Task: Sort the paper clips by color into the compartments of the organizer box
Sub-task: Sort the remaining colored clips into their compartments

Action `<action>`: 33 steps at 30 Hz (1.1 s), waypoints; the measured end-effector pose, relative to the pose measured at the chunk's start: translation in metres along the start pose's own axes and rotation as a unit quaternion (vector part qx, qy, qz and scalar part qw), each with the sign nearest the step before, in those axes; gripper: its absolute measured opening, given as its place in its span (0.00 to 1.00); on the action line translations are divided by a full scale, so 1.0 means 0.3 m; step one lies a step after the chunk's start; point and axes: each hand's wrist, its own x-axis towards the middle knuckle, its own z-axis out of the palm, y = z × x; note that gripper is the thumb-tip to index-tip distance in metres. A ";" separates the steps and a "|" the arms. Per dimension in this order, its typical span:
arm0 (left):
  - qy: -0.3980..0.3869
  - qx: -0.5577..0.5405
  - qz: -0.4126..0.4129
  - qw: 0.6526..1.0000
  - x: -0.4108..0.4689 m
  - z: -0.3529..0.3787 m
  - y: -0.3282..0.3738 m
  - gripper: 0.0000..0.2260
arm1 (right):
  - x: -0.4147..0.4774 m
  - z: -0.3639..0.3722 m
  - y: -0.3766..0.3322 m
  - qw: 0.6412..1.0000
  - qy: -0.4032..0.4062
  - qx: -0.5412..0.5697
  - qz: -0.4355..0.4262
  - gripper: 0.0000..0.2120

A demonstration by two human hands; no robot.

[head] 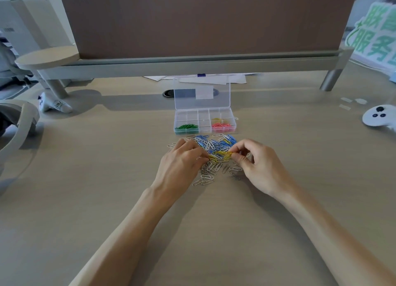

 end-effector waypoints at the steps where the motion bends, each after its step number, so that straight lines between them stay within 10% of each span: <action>1: 0.001 0.002 0.007 1.000 0.002 0.002 -0.002 0.03 | 0.000 0.000 0.001 1.000 0.001 -0.002 -0.001 0.03; 33: -0.128 0.104 0.046 0.985 0.098 -0.005 0.037 0.07 | 0.005 0.014 0.030 1.000 0.025 -0.005 -0.001 0.07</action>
